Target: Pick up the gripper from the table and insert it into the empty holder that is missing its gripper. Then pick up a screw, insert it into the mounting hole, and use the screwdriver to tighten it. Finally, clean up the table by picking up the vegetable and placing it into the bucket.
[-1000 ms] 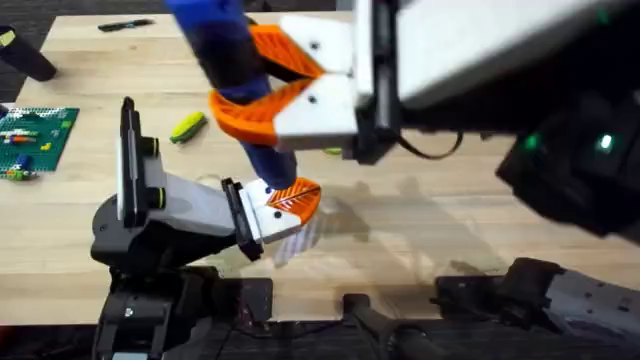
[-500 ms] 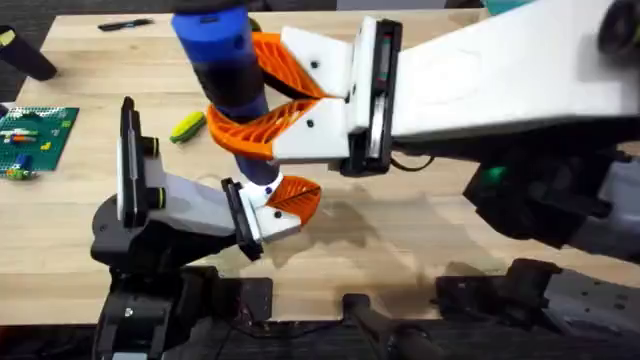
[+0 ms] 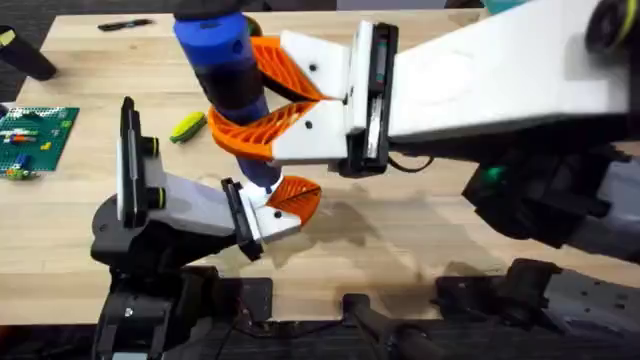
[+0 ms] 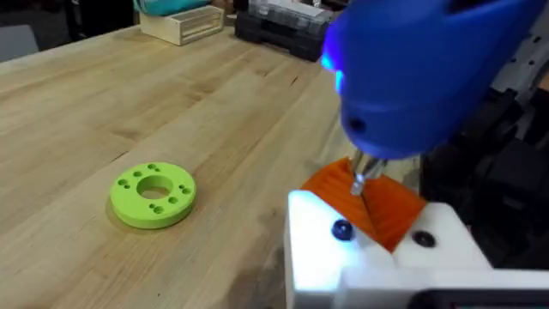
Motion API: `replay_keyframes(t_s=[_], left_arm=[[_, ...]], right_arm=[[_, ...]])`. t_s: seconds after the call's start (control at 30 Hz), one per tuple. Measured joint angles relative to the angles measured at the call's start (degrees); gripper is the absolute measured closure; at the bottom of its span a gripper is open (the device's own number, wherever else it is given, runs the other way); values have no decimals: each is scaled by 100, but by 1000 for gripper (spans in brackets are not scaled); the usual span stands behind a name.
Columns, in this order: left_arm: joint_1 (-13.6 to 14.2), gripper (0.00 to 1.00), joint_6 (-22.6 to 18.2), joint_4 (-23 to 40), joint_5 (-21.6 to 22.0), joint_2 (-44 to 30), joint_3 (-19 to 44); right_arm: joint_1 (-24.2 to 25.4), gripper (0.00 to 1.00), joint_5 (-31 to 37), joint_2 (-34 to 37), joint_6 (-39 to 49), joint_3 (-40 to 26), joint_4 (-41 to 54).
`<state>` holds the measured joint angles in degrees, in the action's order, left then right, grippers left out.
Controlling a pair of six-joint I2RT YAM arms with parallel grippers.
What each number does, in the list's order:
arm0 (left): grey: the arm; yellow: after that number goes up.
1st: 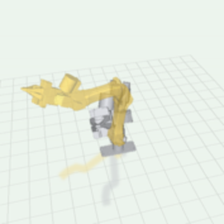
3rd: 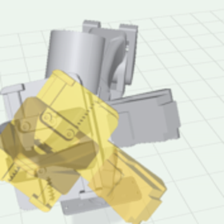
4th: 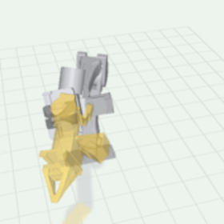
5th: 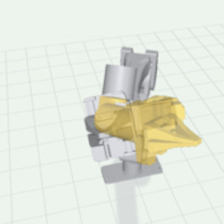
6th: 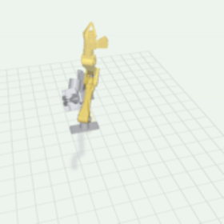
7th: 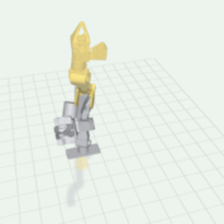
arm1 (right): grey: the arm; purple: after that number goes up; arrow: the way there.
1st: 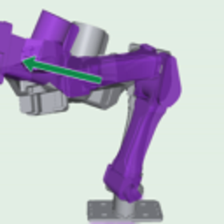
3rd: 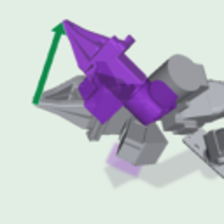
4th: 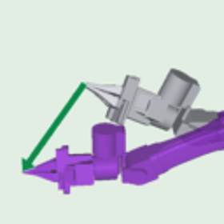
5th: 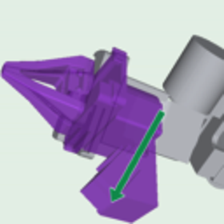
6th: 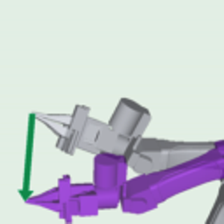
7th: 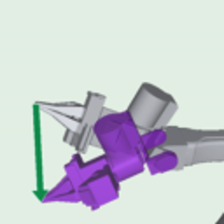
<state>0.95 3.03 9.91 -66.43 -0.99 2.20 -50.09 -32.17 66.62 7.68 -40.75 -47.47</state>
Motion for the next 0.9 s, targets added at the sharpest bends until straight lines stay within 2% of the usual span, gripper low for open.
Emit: replay_keyframes(t_s=[0.9], left_arm=[[0,992,0,0,0,0,0]], right_arm=[[-37,981,-1,89,-133,0,-17]])
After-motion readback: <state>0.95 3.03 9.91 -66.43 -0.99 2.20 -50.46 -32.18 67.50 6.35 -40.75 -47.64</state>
